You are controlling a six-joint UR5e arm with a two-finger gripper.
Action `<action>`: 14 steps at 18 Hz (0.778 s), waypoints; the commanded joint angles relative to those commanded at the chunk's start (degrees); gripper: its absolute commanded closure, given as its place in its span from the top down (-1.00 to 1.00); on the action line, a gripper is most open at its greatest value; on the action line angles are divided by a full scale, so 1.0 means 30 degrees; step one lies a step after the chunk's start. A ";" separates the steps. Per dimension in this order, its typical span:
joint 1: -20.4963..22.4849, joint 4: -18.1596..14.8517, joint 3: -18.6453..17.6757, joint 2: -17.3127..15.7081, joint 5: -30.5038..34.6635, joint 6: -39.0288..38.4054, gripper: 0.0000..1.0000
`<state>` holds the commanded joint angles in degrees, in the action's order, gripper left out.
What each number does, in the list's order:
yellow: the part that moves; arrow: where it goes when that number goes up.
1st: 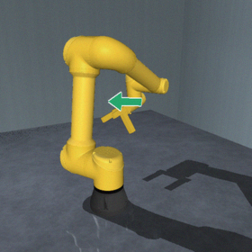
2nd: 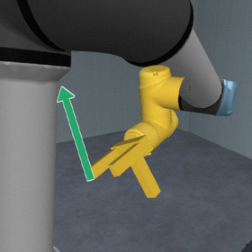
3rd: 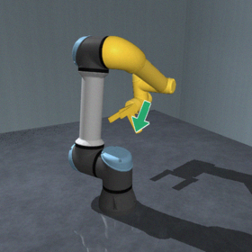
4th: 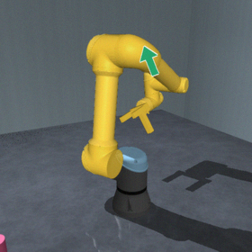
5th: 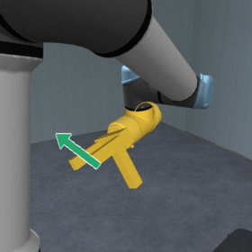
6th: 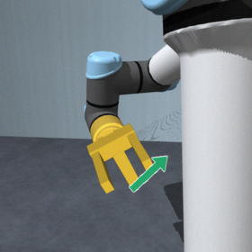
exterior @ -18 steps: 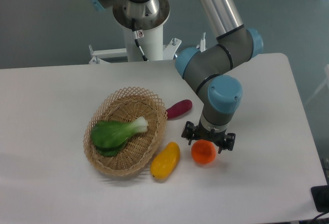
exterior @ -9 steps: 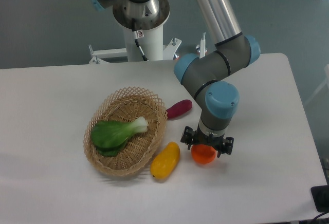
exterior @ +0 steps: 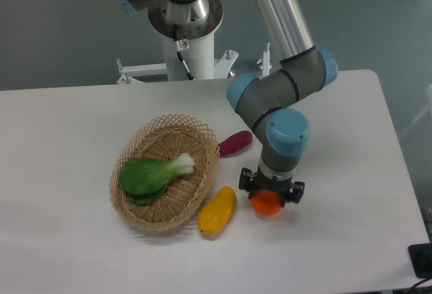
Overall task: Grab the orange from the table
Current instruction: 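Lower the gripper around the orange and close the fingers on it, then lift the grasped orange up off the table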
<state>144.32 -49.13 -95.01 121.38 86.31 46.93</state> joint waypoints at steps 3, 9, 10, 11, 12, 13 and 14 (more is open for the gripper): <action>0.0000 0.0029 0.0058 -0.0263 0.0000 0.0146 0.00; 0.0524 -0.0322 0.0819 -0.2194 0.0030 0.1956 0.00; 0.0817 -0.0323 0.0849 -0.2546 0.0030 0.2485 0.00; 0.0965 -0.0352 0.0908 -0.2839 0.0001 0.2925 0.00; 0.1112 -0.0381 0.1024 -0.3074 -0.0058 0.3394 0.00; 0.1287 -0.0497 0.1315 -0.3396 -0.0087 0.4152 0.00; 0.1434 -0.0991 0.1695 -0.3544 -0.0030 0.4827 0.00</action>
<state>148.62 -52.10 -89.92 110.75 86.22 61.42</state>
